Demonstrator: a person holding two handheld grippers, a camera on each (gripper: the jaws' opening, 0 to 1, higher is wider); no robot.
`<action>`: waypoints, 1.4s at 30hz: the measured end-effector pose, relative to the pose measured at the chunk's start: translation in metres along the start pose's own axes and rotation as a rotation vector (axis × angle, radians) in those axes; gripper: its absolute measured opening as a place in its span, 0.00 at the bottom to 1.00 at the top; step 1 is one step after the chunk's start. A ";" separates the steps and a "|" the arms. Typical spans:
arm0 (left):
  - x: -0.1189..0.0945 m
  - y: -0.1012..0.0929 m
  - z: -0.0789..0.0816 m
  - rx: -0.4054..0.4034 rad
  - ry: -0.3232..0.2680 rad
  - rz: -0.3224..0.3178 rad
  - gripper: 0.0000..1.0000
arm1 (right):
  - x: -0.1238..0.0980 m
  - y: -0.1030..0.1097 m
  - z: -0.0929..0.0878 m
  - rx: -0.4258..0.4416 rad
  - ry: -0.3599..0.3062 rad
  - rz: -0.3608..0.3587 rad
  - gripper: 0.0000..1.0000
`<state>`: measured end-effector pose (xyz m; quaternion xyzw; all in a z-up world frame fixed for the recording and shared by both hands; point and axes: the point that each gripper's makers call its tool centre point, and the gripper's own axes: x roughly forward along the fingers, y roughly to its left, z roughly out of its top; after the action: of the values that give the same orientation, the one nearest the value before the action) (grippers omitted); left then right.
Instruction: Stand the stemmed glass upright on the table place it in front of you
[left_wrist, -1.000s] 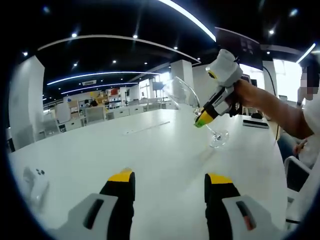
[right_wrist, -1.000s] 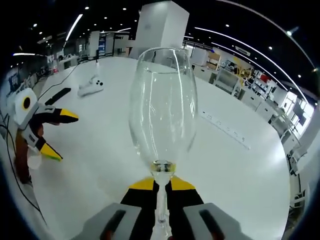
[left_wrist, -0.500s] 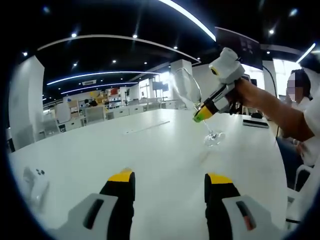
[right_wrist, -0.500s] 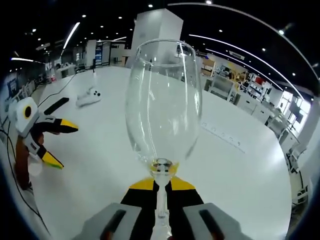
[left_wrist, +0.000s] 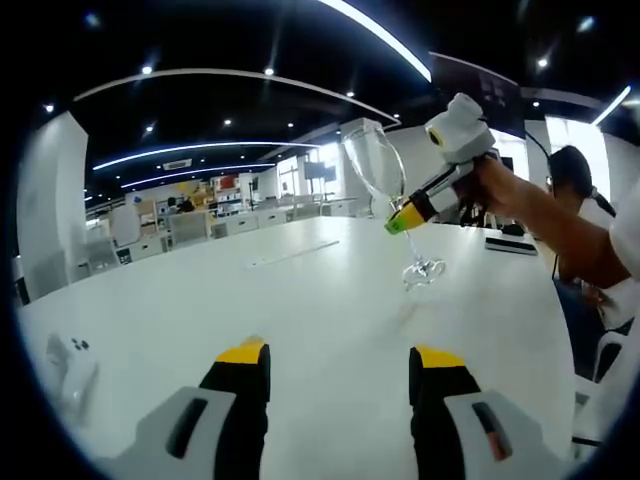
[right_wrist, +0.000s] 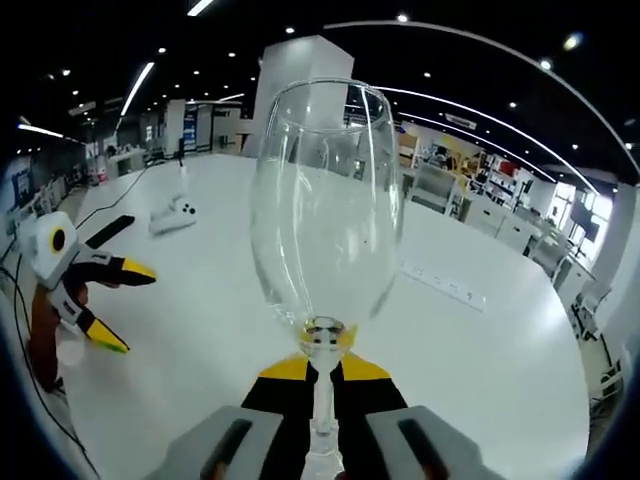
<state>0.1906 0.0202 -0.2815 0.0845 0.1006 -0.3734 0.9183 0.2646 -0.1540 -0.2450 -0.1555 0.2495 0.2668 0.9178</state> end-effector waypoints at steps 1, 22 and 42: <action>0.000 0.000 0.000 0.000 0.001 0.000 0.56 | 0.000 0.000 0.000 0.004 -0.008 -0.001 0.10; 0.001 0.001 0.000 0.002 0.000 -0.001 0.56 | -0.004 0.000 0.010 0.070 -0.142 -0.020 0.11; 0.000 0.001 0.001 0.003 0.000 0.002 0.56 | -0.011 -0.001 0.012 0.119 -0.274 -0.060 0.11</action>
<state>0.1910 0.0207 -0.2806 0.0861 0.1001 -0.3729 0.9185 0.2613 -0.1547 -0.2290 -0.0702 0.1325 0.2429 0.9584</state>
